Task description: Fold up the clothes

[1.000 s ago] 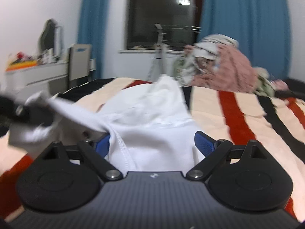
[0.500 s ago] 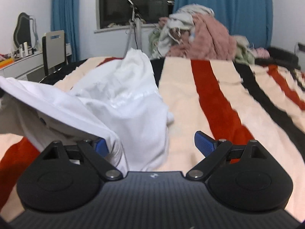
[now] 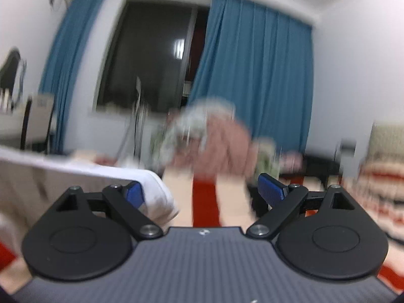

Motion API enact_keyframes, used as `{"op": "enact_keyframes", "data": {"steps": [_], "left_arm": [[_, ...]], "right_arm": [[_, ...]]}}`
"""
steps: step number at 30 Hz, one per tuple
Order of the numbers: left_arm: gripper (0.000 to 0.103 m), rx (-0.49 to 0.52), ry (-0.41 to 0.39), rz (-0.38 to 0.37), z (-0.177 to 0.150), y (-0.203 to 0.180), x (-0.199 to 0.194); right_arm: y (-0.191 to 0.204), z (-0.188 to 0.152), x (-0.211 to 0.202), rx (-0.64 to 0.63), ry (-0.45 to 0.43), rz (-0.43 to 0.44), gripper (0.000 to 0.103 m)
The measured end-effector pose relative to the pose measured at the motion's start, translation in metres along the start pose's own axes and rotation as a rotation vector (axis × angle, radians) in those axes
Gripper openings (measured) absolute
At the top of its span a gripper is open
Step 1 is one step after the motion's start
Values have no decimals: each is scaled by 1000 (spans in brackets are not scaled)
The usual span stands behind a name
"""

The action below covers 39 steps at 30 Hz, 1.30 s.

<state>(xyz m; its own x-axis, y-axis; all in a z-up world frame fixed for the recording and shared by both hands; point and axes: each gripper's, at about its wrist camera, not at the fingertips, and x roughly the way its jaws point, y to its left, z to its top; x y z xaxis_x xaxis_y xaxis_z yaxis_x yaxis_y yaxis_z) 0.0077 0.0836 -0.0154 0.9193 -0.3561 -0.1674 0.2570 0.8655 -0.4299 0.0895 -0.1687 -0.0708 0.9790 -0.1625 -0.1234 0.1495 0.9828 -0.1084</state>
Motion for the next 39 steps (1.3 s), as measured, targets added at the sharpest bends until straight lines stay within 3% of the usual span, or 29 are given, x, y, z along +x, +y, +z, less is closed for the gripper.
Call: {"op": "enact_keyframes", "data": {"steps": [2, 6, 11, 14, 16, 17, 21, 24, 29, 31, 34, 39], "left_arm": [[10, -41, 14, 26, 0, 8, 2], [10, -96, 109, 109, -6, 24, 15], [15, -166, 284, 181, -20, 48, 36], [31, -210, 366, 191, -26, 61, 44], [62, -184, 401, 205, -30, 60, 48], [67, -152, 409, 205, -32, 55, 50], [78, 28, 412, 216, -42, 25, 58], [81, 127, 389, 301, -50, 4, 70], [81, 42, 319, 461, -50, 17, 54], [90, -12, 294, 510, -44, 25, 40], [91, -37, 249, 541, -36, 25, 17], [91, 80, 230, 580, -35, 5, 11]], "right_arm": [[-6, -20, 27, 59, 185, 19, 92], [-16, -29, 40, 165, 196, 9, 92], [-8, -2, 9, 121, -27, 77, 92], [0, 0, -2, 39, -76, 93, 92], [2, 0, -5, 8, -88, 104, 92], [3, 0, -7, -2, -93, 110, 92], [11, 9, -17, -18, -118, 121, 92], [13, 11, -24, -11, -130, 127, 92], [2, 4, -15, 35, -106, 27, 92], [-9, 2, -5, 85, -63, -9, 92], [-15, -6, 8, 118, -17, -18, 92], [-9, -23, 16, 78, 37, -45, 92]]}}
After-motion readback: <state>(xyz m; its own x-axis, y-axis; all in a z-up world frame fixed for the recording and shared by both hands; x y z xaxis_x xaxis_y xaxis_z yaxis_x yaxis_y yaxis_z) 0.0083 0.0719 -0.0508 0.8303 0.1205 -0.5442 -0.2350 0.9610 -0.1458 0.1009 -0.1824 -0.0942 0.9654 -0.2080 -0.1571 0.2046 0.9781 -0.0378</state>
